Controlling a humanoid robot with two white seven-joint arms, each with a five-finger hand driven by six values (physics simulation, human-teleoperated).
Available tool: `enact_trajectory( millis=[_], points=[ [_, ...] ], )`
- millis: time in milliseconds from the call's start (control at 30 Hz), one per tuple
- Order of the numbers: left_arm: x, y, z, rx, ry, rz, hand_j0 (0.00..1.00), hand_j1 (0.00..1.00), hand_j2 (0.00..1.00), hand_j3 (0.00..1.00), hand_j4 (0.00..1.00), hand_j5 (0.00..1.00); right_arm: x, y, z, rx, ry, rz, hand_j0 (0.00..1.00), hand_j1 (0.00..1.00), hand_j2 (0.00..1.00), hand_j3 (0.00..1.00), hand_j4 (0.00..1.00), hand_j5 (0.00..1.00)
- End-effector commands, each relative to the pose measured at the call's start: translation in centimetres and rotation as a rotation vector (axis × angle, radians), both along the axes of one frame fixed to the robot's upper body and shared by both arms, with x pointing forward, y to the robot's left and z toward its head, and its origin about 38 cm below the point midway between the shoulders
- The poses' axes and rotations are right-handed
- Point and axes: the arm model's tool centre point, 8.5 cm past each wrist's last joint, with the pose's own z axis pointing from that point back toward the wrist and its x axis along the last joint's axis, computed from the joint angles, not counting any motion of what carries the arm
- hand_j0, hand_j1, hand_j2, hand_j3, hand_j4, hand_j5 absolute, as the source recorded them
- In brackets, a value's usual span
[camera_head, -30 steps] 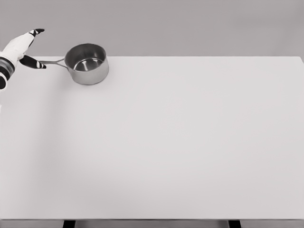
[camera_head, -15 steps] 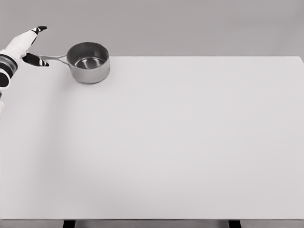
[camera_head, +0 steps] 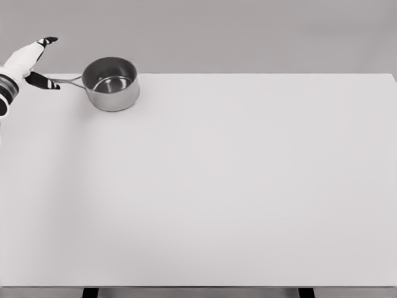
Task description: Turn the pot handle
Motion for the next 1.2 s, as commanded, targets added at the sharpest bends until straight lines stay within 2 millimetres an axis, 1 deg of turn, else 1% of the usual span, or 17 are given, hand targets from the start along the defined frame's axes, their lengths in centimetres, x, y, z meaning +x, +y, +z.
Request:
enact_trajectory(
  millis=[0, 767, 1033, 1167],
  points=[
    [-0.2, 0.6, 0.5, 0.002, -0.007, -0.001, 1.00, 1.00, 1.00, 1.00, 1.00, 1.00, 0.0, 0.0, 0.0, 0.000, 0.001, 0.000, 1.00, 1.00, 1.00, 1.00, 1.00, 1.00],
    [-0.3, 0.7, 0.0, 0.012, 0.009, -0.007, 1.00, 1.00, 1.00, 1.00, 1.00, 1.00, 0.0, 0.0, 0.0, 0.000, 0.000, 0.000, 1.00, 1.00, 1.00, 1.00, 1.00, 1.00],
    [-0.4, 0.6, -0.5, 0.014, 0.057, -0.023, 1.00, 1.00, 1.00, 1.00, 1.00, 1.00, 0.0, 0.0, 0.0, 0.000, 0.000, 0.000, 1.00, 1.00, 1.00, 1.00, 1.00, 1.00],
    [-0.7, 1.2, -0.5, 0.015, 0.090, -0.029, 1.00, 1.00, 1.00, 1.00, 1.00, 1.00, 0.0, 0.0, 0.0, 0.000, 0.001, 0.000, 1.00, 1.00, 1.00, 1.00, 1.00, 1.00]
  ],
)
